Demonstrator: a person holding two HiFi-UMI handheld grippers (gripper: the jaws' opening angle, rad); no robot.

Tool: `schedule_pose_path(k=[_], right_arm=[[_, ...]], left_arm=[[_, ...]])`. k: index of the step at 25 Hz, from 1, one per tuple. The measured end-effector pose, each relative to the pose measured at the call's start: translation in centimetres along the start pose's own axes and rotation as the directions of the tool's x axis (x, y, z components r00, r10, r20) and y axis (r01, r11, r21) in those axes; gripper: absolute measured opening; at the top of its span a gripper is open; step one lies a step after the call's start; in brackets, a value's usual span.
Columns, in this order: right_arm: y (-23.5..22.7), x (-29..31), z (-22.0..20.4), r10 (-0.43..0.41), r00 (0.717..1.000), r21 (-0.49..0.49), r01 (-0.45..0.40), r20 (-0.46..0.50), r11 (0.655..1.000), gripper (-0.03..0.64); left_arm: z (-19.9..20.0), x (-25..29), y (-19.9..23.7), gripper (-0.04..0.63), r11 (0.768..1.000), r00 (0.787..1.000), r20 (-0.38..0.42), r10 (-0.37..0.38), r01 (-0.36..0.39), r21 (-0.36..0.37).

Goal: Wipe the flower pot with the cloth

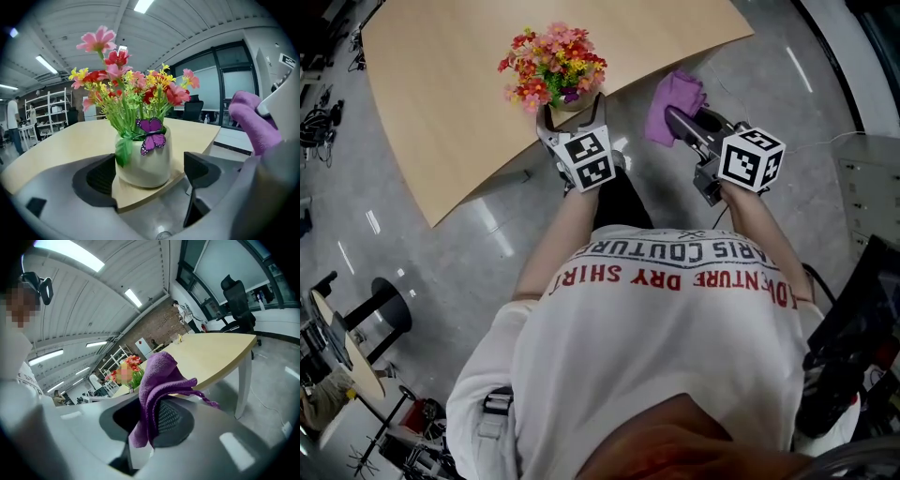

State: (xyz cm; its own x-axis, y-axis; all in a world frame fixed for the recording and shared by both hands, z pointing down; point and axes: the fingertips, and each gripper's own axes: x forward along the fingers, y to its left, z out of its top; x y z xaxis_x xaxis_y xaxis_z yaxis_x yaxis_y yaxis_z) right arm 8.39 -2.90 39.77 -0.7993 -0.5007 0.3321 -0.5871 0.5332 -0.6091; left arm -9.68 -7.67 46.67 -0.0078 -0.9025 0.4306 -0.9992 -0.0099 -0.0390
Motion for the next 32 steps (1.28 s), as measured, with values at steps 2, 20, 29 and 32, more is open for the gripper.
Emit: schedule_pose_path(k=[2,20,29,32], right_arm=[[0.4,0.0,0.1,0.020,1.000,-0.007,-0.020,0.002,1.000,0.046],[0.5,4.8,0.4,0.097,0.994,-0.019,-0.098,-0.044,0.995,0.046],[-0.7,9.2,3.5,0.132,0.987,-0.025,-0.135,-0.092,0.990,0.046],[-0.8,9.8,3.2,0.156,0.981,-0.021,-0.159,-0.120,0.987,0.046]], left_arm=[[0.1,0.3,0.3,0.459,1.000,1.000,0.002,0.011,-0.011,0.012],[-0.5,-0.9,1.5,0.379,0.937,0.973,-0.074,-0.219,0.231,0.261],[1.1,1.0,1.6,0.377,0.828,0.878,-0.181,-0.443,0.478,0.292],[0.9,0.7,1.2,0.377,0.785,0.842,-0.219,-0.493,0.539,0.306]])
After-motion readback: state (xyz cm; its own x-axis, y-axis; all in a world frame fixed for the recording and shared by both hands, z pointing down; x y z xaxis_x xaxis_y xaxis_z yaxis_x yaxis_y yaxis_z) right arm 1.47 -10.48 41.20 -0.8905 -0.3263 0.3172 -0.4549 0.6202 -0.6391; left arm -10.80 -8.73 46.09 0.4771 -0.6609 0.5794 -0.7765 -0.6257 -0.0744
